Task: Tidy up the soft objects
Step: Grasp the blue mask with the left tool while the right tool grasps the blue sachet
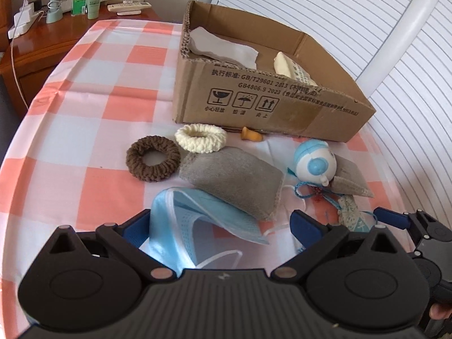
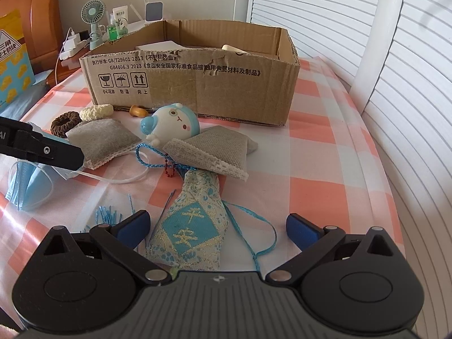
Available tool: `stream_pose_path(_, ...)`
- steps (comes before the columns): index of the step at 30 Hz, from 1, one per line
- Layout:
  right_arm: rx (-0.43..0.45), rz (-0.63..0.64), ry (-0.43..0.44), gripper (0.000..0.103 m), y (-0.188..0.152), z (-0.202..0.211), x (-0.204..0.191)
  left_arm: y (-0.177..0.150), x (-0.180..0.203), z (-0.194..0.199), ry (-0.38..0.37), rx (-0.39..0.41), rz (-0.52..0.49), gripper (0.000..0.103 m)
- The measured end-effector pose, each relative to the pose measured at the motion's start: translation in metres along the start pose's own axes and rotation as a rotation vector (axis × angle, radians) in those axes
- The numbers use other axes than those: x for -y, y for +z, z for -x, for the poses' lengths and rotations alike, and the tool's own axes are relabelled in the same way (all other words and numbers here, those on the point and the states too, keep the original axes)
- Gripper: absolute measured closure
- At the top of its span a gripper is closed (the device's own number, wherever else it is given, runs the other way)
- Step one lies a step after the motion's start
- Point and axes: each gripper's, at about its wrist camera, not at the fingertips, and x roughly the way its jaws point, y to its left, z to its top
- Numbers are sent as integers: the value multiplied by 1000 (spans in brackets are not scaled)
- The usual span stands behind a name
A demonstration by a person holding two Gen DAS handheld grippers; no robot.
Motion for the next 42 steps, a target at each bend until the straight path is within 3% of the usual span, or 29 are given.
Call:
stream_pose_path(4,2,0,0,0,0,0,0,-2,11,-4,6,19,-35,11)
stream_pose_path(8,2,0,0,0,0,1,0,-4,6,0,30,57,-33,32)
stream_pose_path(13,3,0,0,0,0,1,0,-4,-9,6,47,90,21,33)
stream_pose_path(16,8,0,-2,0,-1,1,0,-5,-4,4,75,96,3,33)
stream_pose_path(19,12,2,-1,0,-1,1,-1,-10,5,3,111,108,-49,47)
stream_pose_path(25,14,21,10,0,-1,2,-4,-14,6,5,105,117,-66,70)
stream_pose_path(27,25,36,23,4,-3,4,-6,-14,5,6,93,116,-67,76)
stream_pose_path(33,34,74,67,29,-2,12,-14,-15,0,13,68,107,-92,78)
stream_pose_path(35,32,83,79,44,-2,15,-17,-15,-1,18,62,106,-113,78)
stream_pose_path(40,18,119,82,62,-2,20,-25,-14,-1,31,36,83,-175,79)
stream_pose_path(42,13,128,93,65,-3,24,-27,-14,0,38,23,72,-209,79)
